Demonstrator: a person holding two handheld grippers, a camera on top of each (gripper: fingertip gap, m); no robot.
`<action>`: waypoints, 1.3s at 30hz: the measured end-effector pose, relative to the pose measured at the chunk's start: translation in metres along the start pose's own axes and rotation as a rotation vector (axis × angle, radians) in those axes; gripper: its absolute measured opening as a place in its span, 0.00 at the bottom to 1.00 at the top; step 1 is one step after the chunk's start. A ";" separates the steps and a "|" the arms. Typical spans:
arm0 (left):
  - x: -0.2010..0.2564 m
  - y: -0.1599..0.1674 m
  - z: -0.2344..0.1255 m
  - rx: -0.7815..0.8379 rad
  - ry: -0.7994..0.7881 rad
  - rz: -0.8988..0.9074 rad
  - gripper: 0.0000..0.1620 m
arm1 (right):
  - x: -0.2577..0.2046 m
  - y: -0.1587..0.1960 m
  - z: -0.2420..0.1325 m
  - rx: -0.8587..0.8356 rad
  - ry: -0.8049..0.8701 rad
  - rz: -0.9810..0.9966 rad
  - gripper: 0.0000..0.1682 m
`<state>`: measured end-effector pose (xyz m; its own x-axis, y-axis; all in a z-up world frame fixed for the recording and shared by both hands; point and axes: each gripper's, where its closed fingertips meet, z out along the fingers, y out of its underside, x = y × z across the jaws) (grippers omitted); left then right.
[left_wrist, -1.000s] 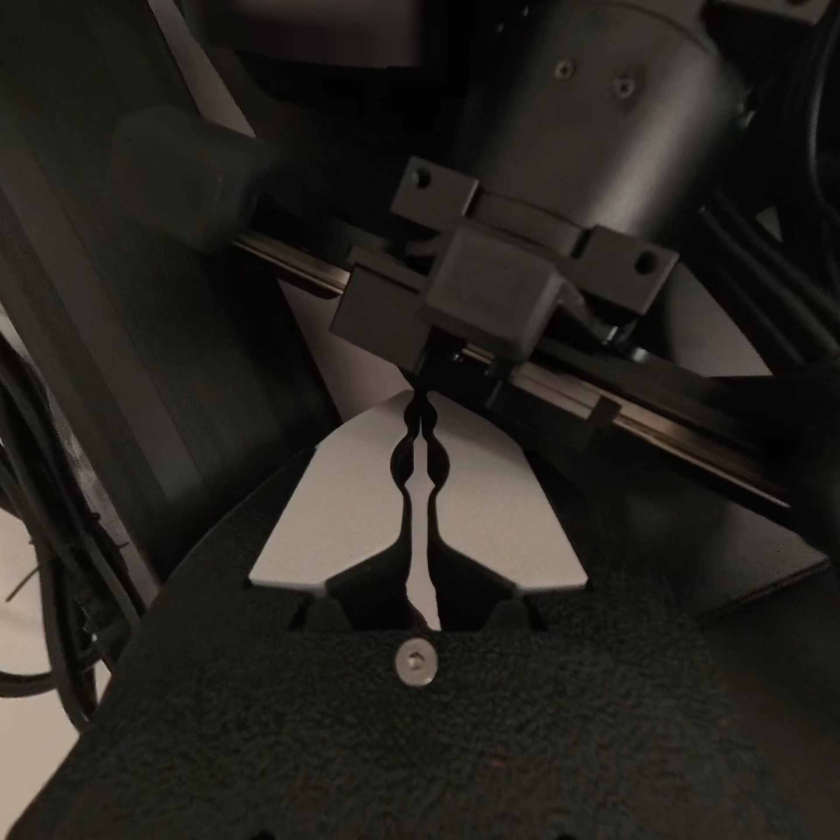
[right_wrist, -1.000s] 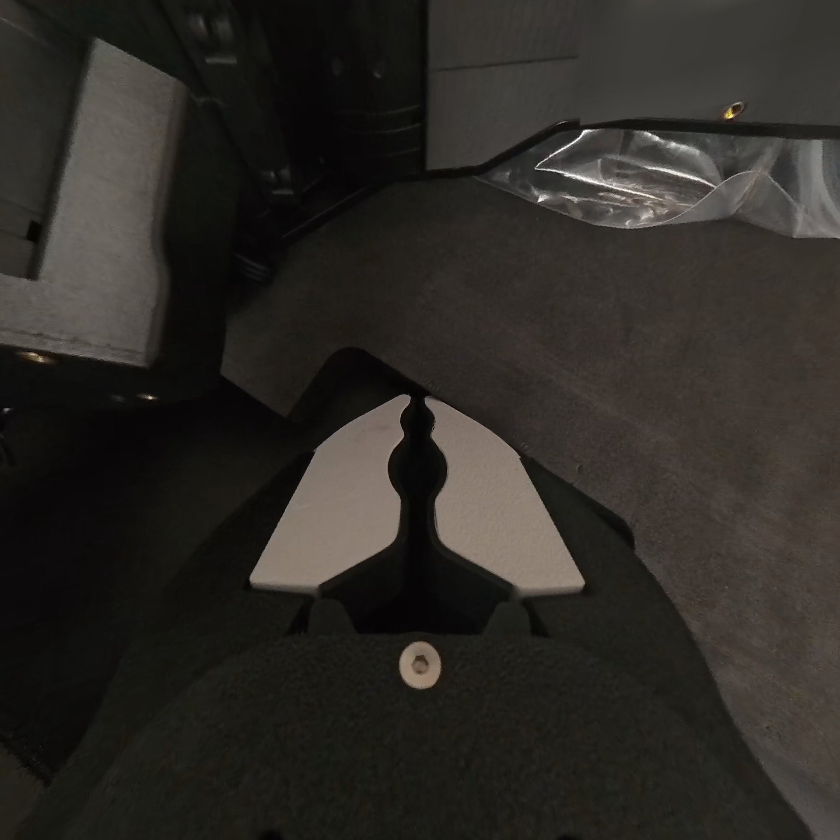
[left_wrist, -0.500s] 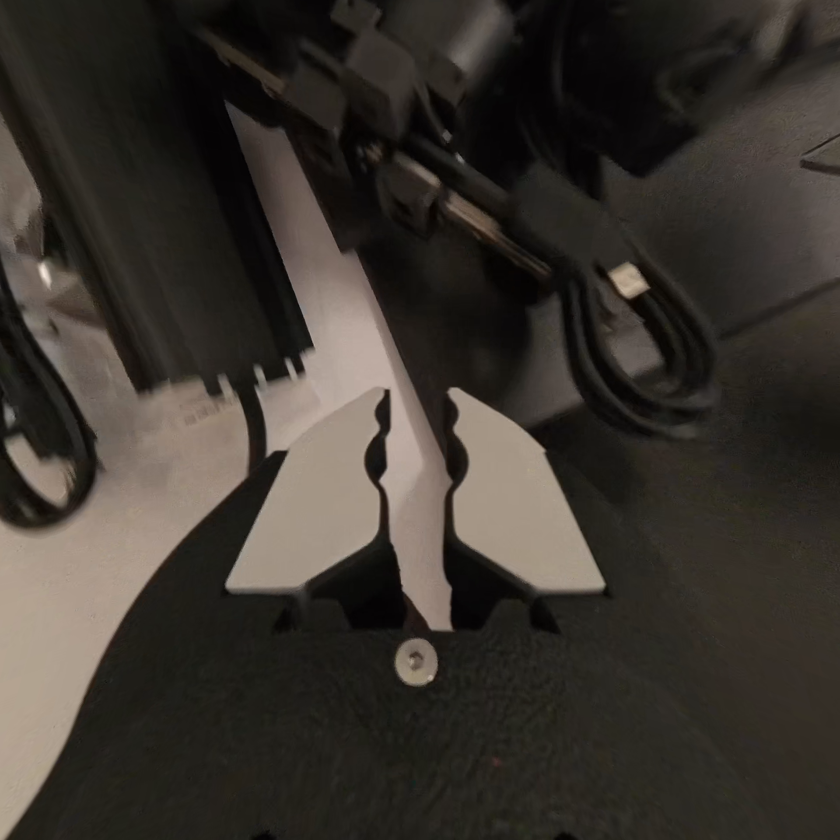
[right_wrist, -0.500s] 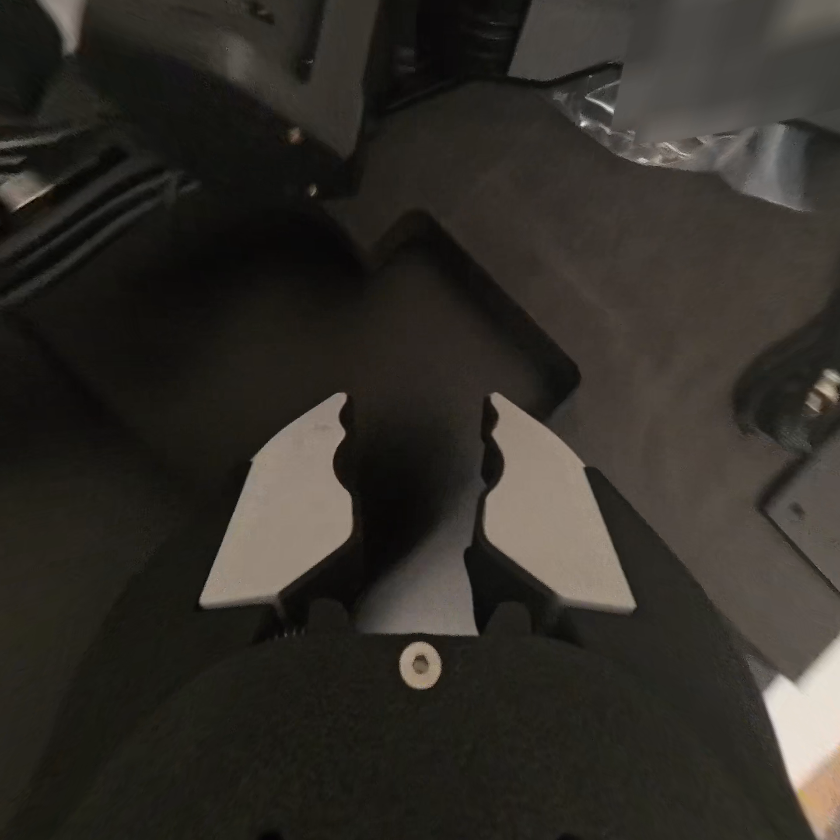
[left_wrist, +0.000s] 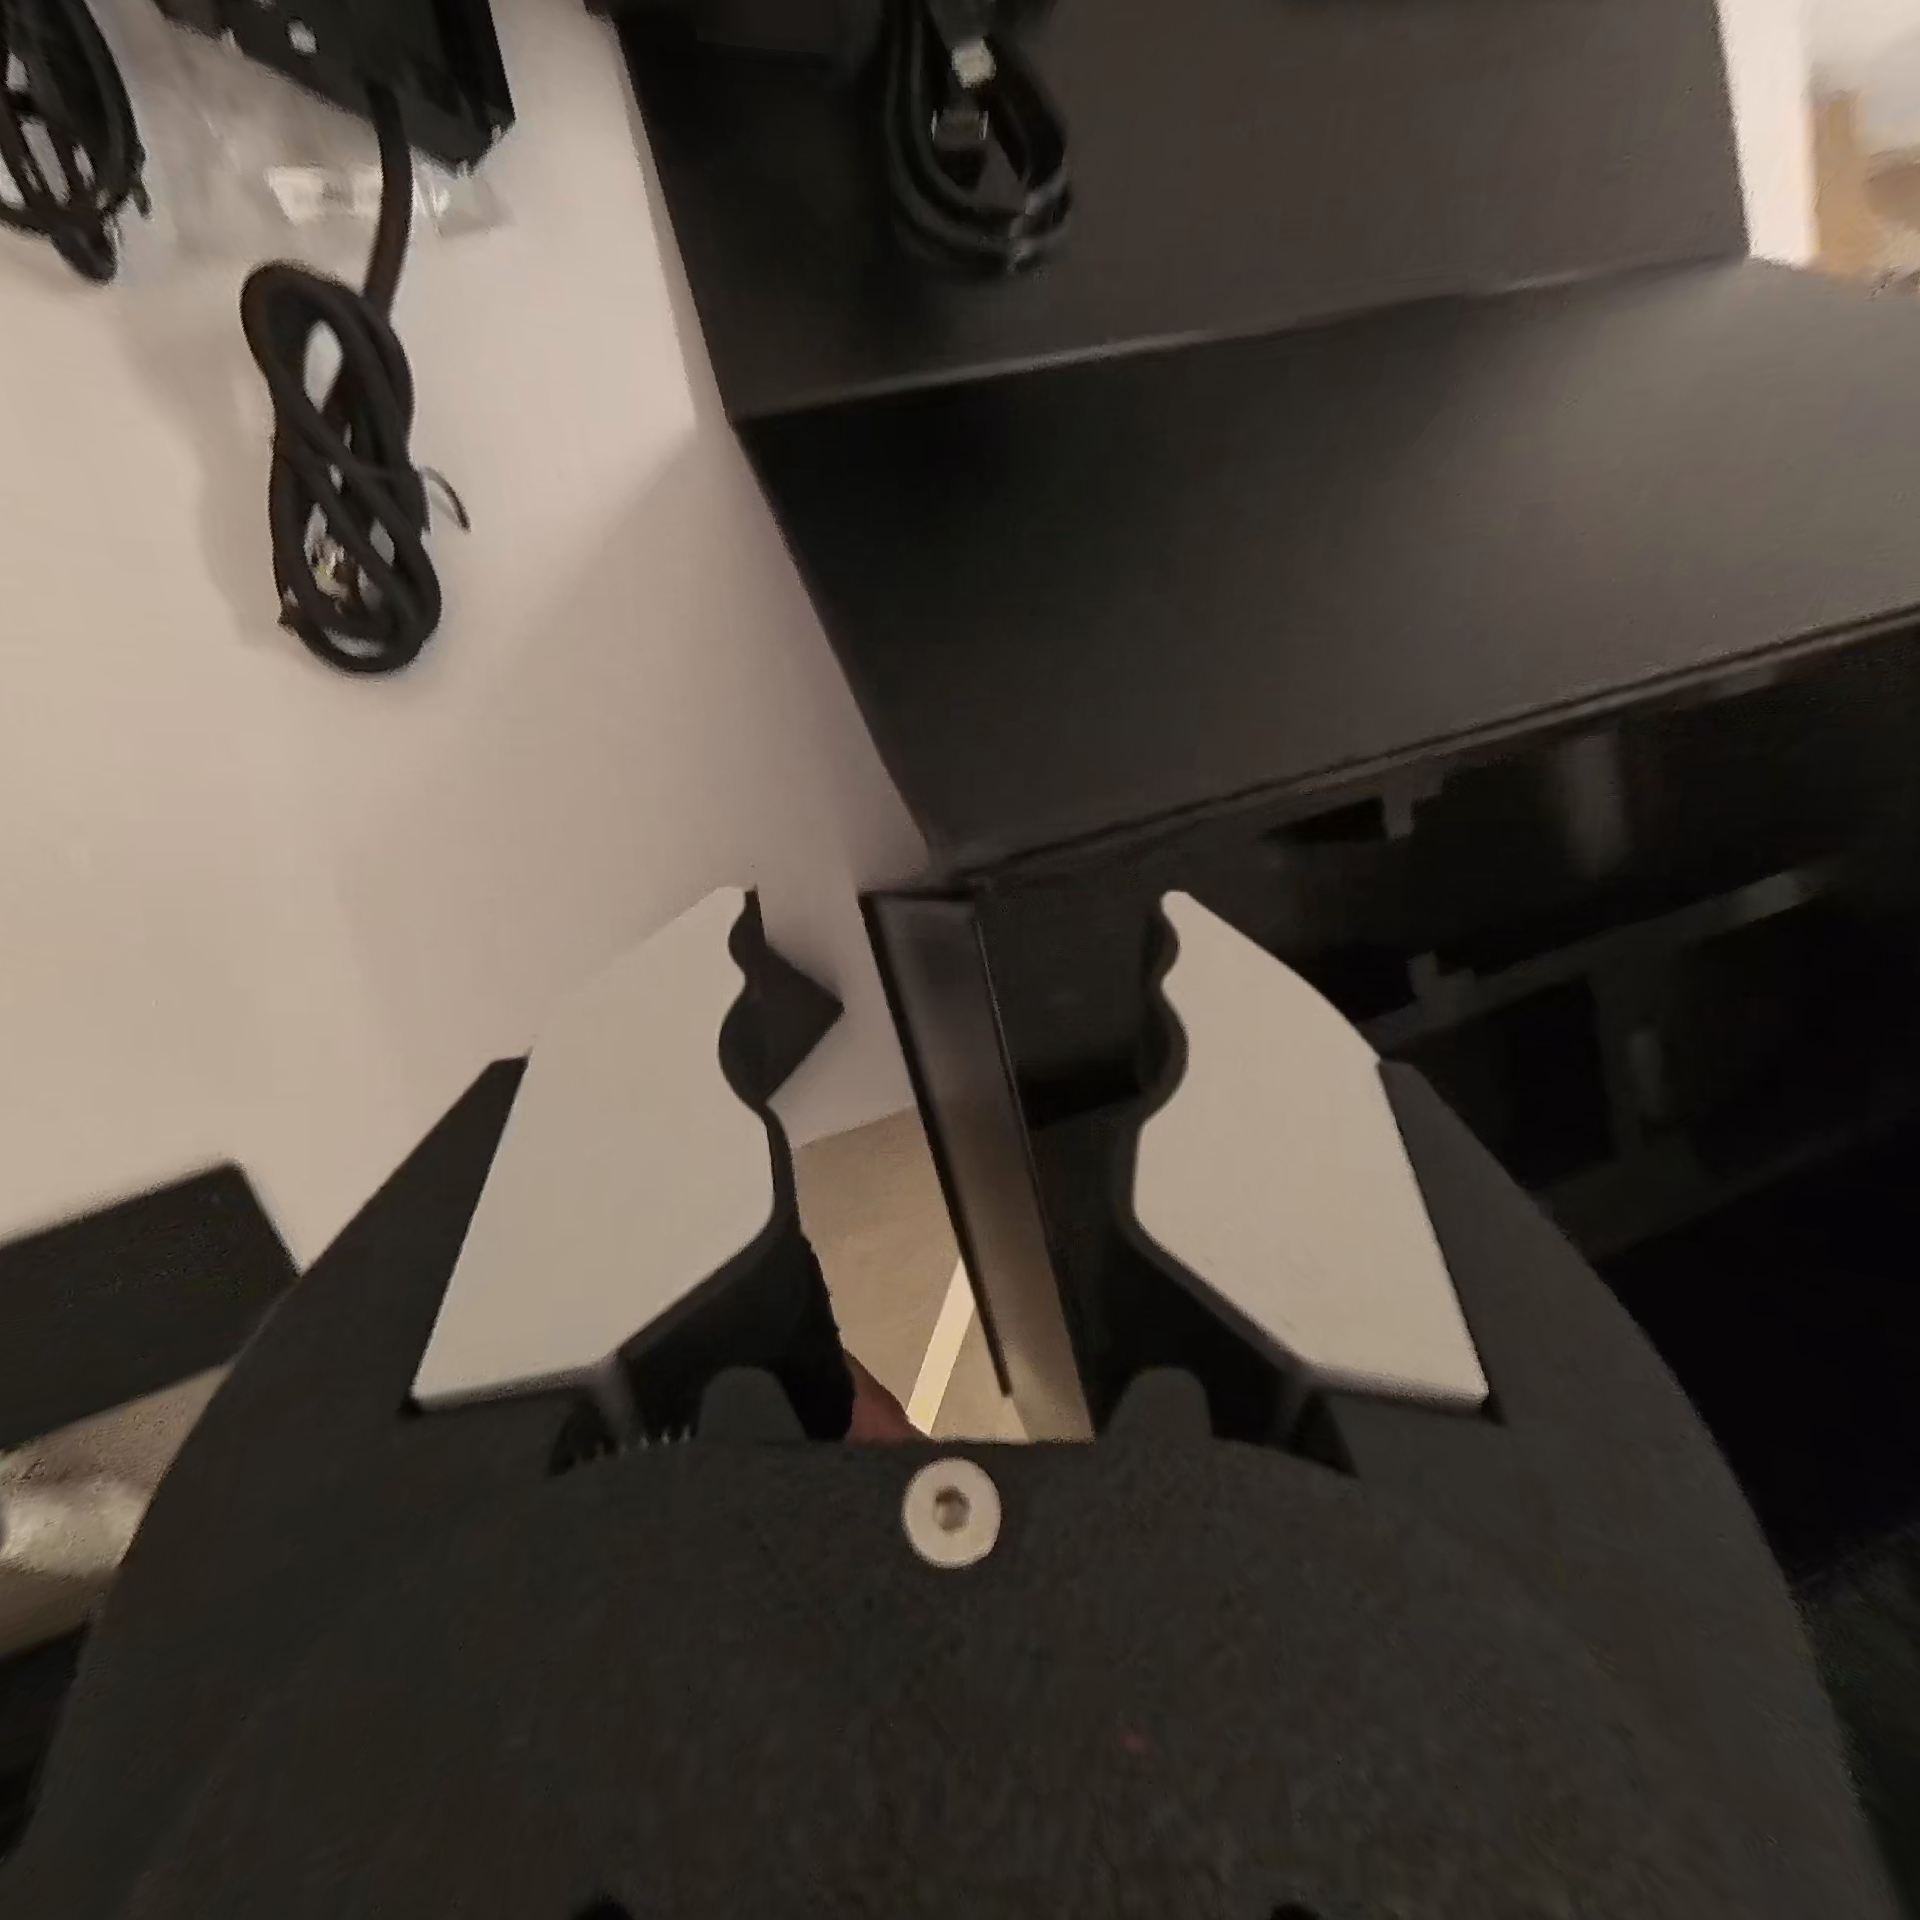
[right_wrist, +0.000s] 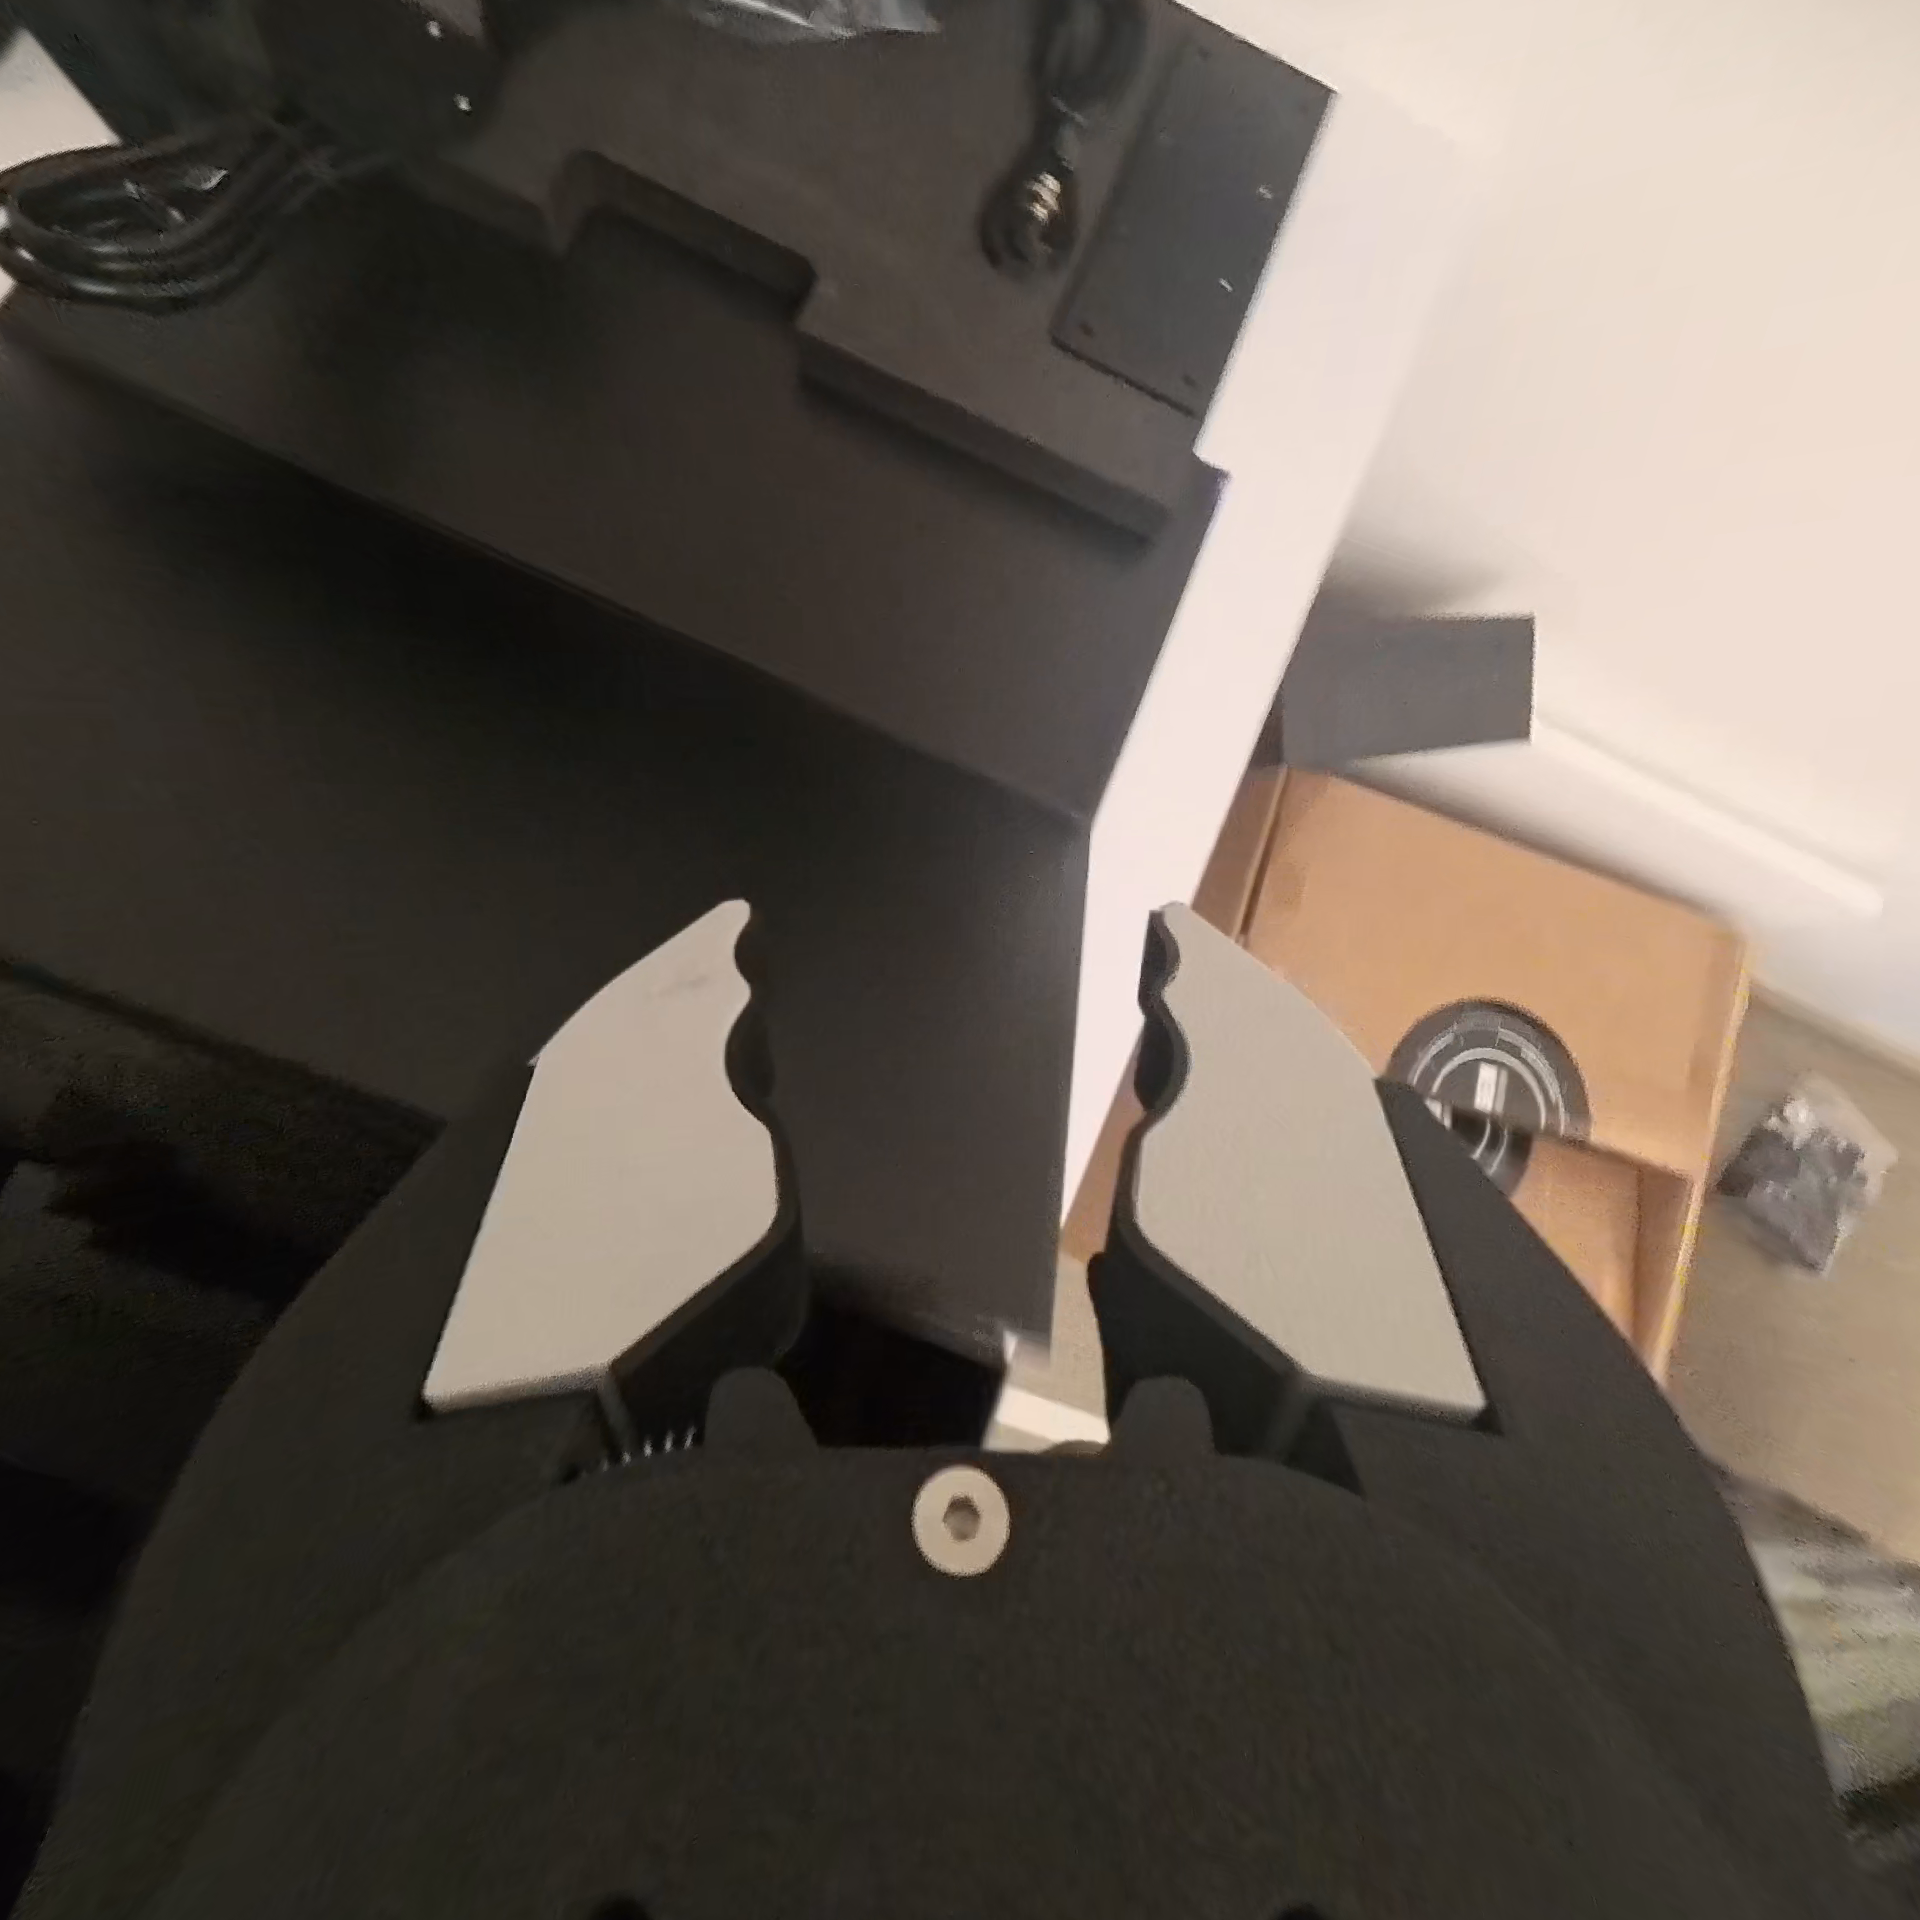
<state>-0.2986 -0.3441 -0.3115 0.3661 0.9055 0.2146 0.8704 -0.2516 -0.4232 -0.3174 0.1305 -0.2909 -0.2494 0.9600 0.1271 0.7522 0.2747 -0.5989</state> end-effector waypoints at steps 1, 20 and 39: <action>0.001 0.009 0.000 -0.022 -0.033 0.004 0.43 | 0.003 0.014 -0.013 0.001 0.014 0.031 0.39; -0.002 0.079 0.055 -0.230 -0.220 0.074 0.03 | -0.005 0.143 -0.017 -0.237 0.007 0.149 0.02; 0.035 0.178 0.012 -0.242 -0.198 0.057 0.03 | -0.043 0.228 -0.086 -0.254 -0.059 0.133 0.03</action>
<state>-0.1350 -0.3531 -0.3901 0.3657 0.9307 0.0105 0.9121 -0.3561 -0.2029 -0.0828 0.1566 -0.3645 -0.1677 0.9858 0.0104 0.9076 0.1585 -0.3888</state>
